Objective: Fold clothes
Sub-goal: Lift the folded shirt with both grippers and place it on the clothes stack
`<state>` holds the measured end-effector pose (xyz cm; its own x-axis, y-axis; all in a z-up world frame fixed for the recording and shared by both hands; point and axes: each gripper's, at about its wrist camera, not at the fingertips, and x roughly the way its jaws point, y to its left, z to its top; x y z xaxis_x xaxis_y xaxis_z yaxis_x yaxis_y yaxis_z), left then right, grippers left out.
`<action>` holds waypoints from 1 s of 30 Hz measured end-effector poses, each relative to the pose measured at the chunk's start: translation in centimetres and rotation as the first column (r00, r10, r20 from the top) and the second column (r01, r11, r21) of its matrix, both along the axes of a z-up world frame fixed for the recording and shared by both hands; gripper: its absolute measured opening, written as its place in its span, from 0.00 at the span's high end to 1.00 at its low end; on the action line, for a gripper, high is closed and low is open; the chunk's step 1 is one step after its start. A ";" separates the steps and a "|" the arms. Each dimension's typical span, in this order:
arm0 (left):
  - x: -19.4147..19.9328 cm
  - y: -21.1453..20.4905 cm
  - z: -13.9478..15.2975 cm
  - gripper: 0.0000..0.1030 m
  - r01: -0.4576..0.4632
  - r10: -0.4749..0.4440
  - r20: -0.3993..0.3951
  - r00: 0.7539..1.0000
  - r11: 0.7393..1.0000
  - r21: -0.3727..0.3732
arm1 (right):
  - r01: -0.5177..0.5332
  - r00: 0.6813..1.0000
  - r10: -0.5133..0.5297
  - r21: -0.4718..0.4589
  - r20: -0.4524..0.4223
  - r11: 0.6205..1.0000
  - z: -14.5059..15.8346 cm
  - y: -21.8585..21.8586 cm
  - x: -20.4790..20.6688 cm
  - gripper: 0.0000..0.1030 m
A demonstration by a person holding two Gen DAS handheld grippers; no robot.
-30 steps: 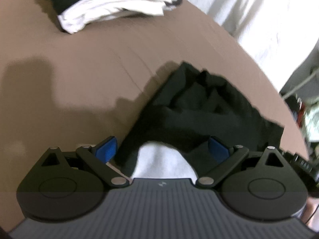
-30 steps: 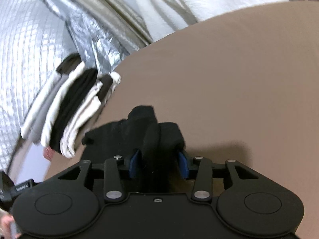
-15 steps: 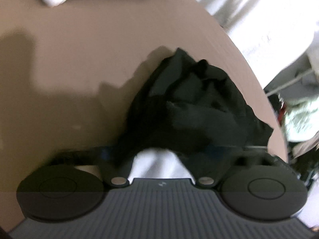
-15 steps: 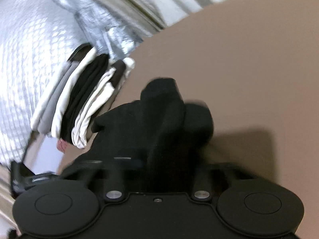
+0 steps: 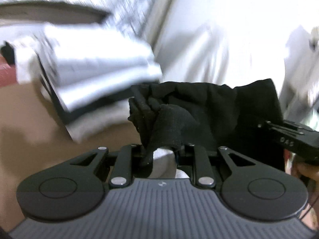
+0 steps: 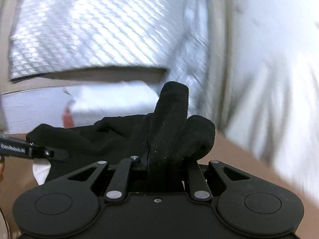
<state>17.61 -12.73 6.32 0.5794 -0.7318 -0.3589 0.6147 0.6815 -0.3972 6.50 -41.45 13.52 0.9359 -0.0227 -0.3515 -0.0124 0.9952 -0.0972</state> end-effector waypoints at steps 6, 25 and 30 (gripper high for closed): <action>6.3 4.6 8.7 0.81 -0.174 0.183 0.097 0.978 0.981 -0.088 | -0.246 0.965 0.250 -0.055 0.082 0.968 9.3 3.1 14.9 0.84; 22.3 3.6 -2.5 0.51 -0.403 0.378 -0.160 0.912 0.900 -0.169 | -0.024 0.999 0.035 0.546 -0.009 0.838 -0.2 -3.0 26.4 0.27; 20.9 2.8 -1.3 0.51 -0.448 0.440 -0.090 0.894 0.884 -0.130 | -0.009 0.993 0.072 0.566 -0.089 0.824 -2.7 -1.0 27.0 0.74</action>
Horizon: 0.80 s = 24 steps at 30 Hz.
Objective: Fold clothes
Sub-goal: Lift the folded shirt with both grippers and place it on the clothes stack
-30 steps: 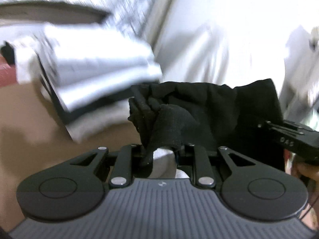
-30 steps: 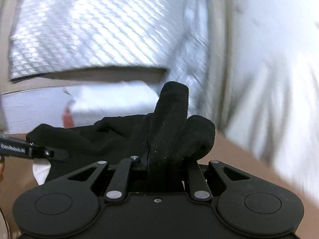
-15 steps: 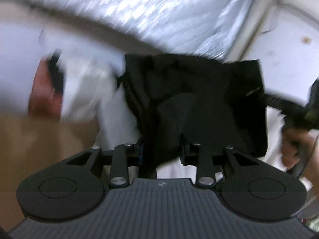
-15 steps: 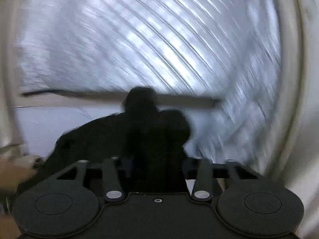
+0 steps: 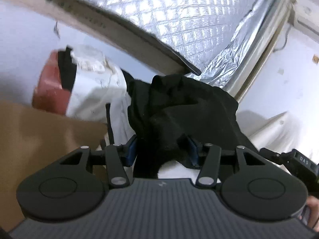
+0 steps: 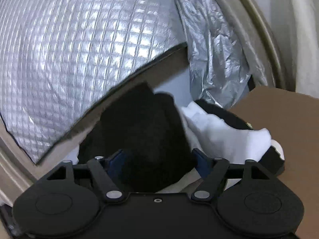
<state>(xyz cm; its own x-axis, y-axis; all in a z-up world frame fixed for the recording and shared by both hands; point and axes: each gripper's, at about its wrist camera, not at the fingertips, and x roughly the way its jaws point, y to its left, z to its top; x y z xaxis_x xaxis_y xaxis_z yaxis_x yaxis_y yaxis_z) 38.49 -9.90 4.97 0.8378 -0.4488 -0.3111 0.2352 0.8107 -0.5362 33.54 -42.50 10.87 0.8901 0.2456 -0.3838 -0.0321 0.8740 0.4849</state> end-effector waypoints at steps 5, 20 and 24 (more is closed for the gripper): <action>-3.1 1.8 4.0 0.53 -0.053 0.053 0.107 0.993 0.999 -0.009 | 0.089 0.996 -0.071 -0.458 0.058 0.885 0.7 4.0 0.8 0.82; 14.3 -10.7 9.4 0.70 0.265 -0.199 -0.177 0.964 0.783 0.563 | -0.006 0.998 0.039 -0.500 0.057 0.866 -0.7 7.1 2.0 0.54; 14.7 -10.9 8.2 0.70 0.168 -0.065 -0.184 0.981 0.763 0.624 | 0.069 0.996 -0.051 -0.278 0.072 0.958 -2.0 3.7 1.2 0.54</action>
